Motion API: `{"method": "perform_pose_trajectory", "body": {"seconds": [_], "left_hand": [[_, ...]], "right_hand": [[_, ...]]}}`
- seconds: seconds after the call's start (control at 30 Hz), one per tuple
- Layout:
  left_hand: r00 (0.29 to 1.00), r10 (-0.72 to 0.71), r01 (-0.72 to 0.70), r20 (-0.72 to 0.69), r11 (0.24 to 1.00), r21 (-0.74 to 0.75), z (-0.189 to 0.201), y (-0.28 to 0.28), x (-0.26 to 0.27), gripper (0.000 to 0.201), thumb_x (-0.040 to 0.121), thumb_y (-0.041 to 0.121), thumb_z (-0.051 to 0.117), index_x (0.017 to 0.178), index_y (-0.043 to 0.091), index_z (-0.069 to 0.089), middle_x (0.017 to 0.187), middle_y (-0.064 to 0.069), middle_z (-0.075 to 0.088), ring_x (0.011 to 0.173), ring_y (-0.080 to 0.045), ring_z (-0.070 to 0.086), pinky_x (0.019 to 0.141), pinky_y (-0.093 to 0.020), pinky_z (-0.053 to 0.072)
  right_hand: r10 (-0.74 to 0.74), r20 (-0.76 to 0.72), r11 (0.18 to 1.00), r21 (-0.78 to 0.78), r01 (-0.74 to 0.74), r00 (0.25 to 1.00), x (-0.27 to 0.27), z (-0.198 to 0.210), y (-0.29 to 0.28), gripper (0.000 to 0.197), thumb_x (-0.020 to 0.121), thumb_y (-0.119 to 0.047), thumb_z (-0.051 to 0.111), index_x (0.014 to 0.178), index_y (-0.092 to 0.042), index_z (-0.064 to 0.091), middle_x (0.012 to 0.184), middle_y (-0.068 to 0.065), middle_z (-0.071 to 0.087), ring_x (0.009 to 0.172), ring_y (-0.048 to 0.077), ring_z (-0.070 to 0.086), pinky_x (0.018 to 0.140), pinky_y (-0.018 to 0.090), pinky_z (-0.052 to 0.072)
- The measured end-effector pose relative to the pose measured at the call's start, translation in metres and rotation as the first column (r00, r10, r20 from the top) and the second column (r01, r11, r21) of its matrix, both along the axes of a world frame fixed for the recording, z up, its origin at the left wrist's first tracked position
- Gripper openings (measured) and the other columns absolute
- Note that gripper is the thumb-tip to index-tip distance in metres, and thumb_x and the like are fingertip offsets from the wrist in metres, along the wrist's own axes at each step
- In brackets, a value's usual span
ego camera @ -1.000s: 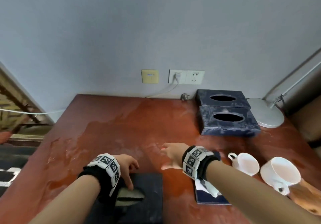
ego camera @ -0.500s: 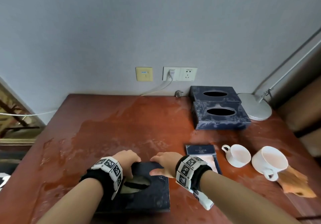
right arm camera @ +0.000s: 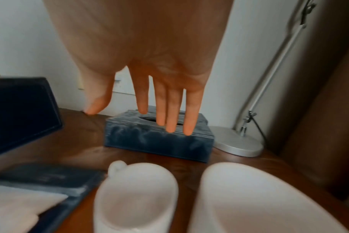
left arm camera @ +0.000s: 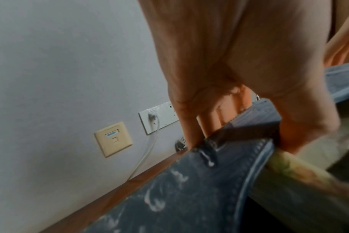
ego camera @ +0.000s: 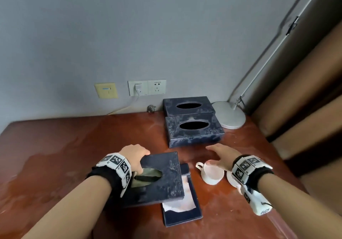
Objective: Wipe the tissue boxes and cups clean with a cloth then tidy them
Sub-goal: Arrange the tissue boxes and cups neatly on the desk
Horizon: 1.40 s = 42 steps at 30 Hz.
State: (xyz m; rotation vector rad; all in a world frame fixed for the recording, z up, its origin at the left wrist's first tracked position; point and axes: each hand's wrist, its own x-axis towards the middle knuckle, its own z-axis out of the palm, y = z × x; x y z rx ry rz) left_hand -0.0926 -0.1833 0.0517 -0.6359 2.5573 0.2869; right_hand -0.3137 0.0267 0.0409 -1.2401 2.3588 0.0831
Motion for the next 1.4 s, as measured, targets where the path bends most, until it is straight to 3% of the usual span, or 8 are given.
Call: {"method": "perform_pose_trajectory", "body": {"seconds": [0.2, 0.4, 0.7, 0.87, 0.97, 1.07, 1.23, 1.4], "left_hand": [[1.000, 0.000, 0.001, 0.022, 1.000, -0.028, -0.011, 0.022, -0.052, 0.070, 0.081, 0.021, 0.065, 0.145, 0.021, 0.036, 0.139, -0.004, 0.049, 0.122, -0.025, 0.052, 0.098, -0.031, 0.045], [0.993, 0.008, -0.004, 0.116, 0.999, -0.034, -0.031, 0.032, -0.067, 0.058, 0.081, 0.019, 0.064, 0.136, 0.019, 0.047, 0.132, -0.004, 0.055, 0.119, -0.025, 0.055, 0.098, -0.034, 0.047], [0.988, -0.008, 0.011, 0.155, 1.000, -0.021, -0.039, 0.031, -0.076, 0.063, 0.083, 0.017, 0.061, 0.142, 0.021, 0.040, 0.138, -0.004, 0.049, 0.121, -0.024, 0.053, 0.099, -0.034, 0.046], [0.983, -0.025, 0.006, 0.181, 0.994, 0.105, -0.033, 0.037, -0.097, 0.084, 0.080, 0.016, 0.064, 0.151, 0.025, 0.019, 0.156, -0.002, 0.022, 0.140, -0.020, 0.030, 0.112, -0.035, 0.032], [0.992, -0.117, 0.111, 0.038, 0.985, 0.130, -0.023, 0.060, -0.131, 0.086, 0.081, 0.031, 0.062, 0.151, 0.033, 0.012, 0.159, 0.000, 0.006, 0.146, -0.017, 0.007, 0.119, -0.041, 0.013], [0.975, -0.216, 0.219, -0.045, 0.972, 0.088, -0.028, 0.093, -0.160, 0.088, 0.079, 0.047, 0.065, 0.150, 0.034, 0.014, 0.158, -0.004, 0.007, 0.146, -0.020, 0.005, 0.118, -0.044, 0.012], [0.927, -0.344, 0.347, 0.145, 0.938, 0.006, -0.049, 0.137, -0.188, 0.101, 0.071, 0.039, 0.078, 0.149, 0.033, 0.014, 0.154, -0.009, 0.016, 0.142, -0.027, 0.016, 0.111, -0.046, 0.022], [0.877, -0.423, 0.450, 0.229, 0.890, -0.079, -0.056, 0.161, -0.198, 0.076, 0.081, 0.025, 0.068, 0.145, 0.026, 0.026, 0.146, -0.013, 0.028, 0.128, -0.032, 0.040, 0.106, -0.042, 0.031]], "right_hand": [[0.127, -0.009, 0.985, 0.117, -0.125, 0.992, -0.010, -0.015, 0.016, 0.079, 0.078, -0.045, 0.066, 0.143, -0.028, 0.026, 0.146, -0.004, 0.032, 0.127, 0.021, 0.043, 0.105, 0.038, 0.037], [0.124, -0.003, 0.985, 0.123, -0.123, 0.992, -0.024, -0.021, 0.027, 0.082, 0.077, -0.044, 0.069, 0.144, -0.029, 0.025, 0.149, -0.003, 0.027, 0.133, 0.020, 0.036, 0.109, 0.037, 0.031], [0.115, -0.049, 0.982, 0.155, -0.106, 0.992, -0.032, -0.031, 0.035, 0.083, 0.076, -0.048, 0.067, 0.144, -0.031, 0.022, 0.149, -0.001, 0.028, 0.136, 0.021, 0.029, 0.115, 0.045, 0.016], [0.080, -0.094, 0.983, 0.172, -0.063, 0.992, -0.044, -0.030, 0.046, 0.088, 0.073, -0.056, 0.066, 0.144, -0.034, 0.019, 0.152, 0.000, 0.022, 0.143, 0.021, 0.013, 0.115, 0.055, 0.002], [-0.008, -0.074, 0.983, 0.180, 0.021, 0.997, -0.048, -0.025, 0.057, 0.095, 0.069, -0.056, 0.069, 0.144, -0.037, 0.014, 0.154, -0.001, 0.015, 0.144, 0.022, 0.007, 0.113, 0.057, 0.008], [-0.095, -0.042, 0.978, 0.182, 0.101, 0.995, -0.051, -0.024, 0.066, 0.099, 0.066, -0.051, 0.072, 0.144, -0.037, 0.014, 0.152, -0.002, 0.016, 0.142, 0.022, 0.013, 0.110, 0.051, 0.026], [-0.162, -0.013, 0.977, 0.137, 0.162, 0.987, -0.052, -0.032, 0.073, 0.088, 0.068, -0.042, 0.073, 0.140, -0.032, 0.024, 0.141, -0.001, 0.028, 0.130, 0.021, 0.031, 0.101, 0.041, 0.041], [-0.135, -0.005, 0.985, 0.112, 0.134, 0.991, -0.064, -0.034, 0.072, 0.077, 0.065, -0.035, 0.075, 0.130, -0.031, 0.033, 0.130, -0.001, 0.034, 0.123, 0.021, 0.034, 0.094, 0.040, 0.045]]}}
